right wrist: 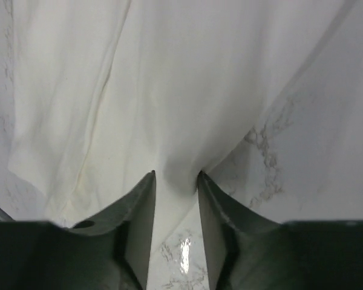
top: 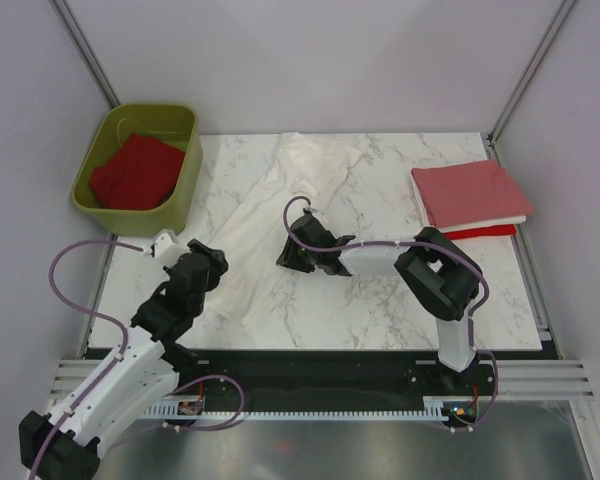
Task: Fold and stack the t-shirts
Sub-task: Fold the tshirt
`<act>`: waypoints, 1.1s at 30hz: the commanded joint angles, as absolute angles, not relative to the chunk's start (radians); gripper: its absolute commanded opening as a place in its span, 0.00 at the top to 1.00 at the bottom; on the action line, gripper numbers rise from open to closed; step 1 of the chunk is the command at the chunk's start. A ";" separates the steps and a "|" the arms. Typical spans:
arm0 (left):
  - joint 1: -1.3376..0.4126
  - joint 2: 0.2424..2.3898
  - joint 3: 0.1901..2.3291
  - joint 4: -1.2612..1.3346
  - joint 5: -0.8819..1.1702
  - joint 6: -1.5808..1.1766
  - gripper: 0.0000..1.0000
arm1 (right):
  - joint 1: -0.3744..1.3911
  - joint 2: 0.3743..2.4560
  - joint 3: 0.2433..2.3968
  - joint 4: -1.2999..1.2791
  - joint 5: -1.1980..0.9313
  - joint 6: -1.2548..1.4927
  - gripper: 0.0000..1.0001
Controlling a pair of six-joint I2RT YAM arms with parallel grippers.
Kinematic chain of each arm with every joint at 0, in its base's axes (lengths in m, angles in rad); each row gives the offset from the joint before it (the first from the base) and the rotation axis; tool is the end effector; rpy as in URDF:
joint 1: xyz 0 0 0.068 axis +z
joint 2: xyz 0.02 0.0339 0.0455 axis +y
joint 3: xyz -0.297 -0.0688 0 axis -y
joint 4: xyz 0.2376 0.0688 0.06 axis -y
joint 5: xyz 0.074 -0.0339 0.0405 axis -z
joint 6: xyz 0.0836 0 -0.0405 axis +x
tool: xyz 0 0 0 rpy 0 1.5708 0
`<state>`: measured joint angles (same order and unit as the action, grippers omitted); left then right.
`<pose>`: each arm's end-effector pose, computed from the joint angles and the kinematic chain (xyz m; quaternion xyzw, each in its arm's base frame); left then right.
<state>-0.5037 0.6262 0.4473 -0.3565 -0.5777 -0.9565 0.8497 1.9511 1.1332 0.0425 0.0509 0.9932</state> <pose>0.1514 -0.0313 0.2308 -0.3243 0.7801 -0.1320 0.5185 0.2996 0.3344 0.1467 0.0759 0.9186 0.2942 0.2528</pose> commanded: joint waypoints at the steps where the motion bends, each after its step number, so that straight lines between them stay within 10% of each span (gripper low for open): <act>1: -0.499 0.673 0.460 -0.324 -0.626 -0.983 0.39 | 0.861 2.008 1.175 0.031 0.089 1.006 0.65; 5: -0.500 0.799 0.523 -0.318 -0.566 -0.927 0.39 | 0.833 1.996 1.212 -0.115 0.058 0.904 1.00; 14: -0.500 0.997 0.601 -0.293 -0.462 -0.851 0.39 | 0.536 1.564 0.752 -0.178 -0.084 0.651 1.00; 16: -0.500 1.000 0.601 -0.279 -0.445 -0.847 0.39 | 0.438 1.499 0.720 -0.219 -0.074 0.596 0.95; 18: -0.500 0.996 0.591 -0.262 -0.430 -0.841 0.38 | 0.416 1.425 0.703 -0.255 -0.063 0.578 0.51; 20: -0.500 0.994 0.575 -0.212 -0.394 -0.810 0.37 | 0.417 1.385 0.719 -0.290 -0.093 0.560 0.40; 33: -0.469 1.343 0.799 -0.156 -0.318 -0.788 0.38 | 0.779 1.276 0.853 -0.468 0.167 0.523 0.47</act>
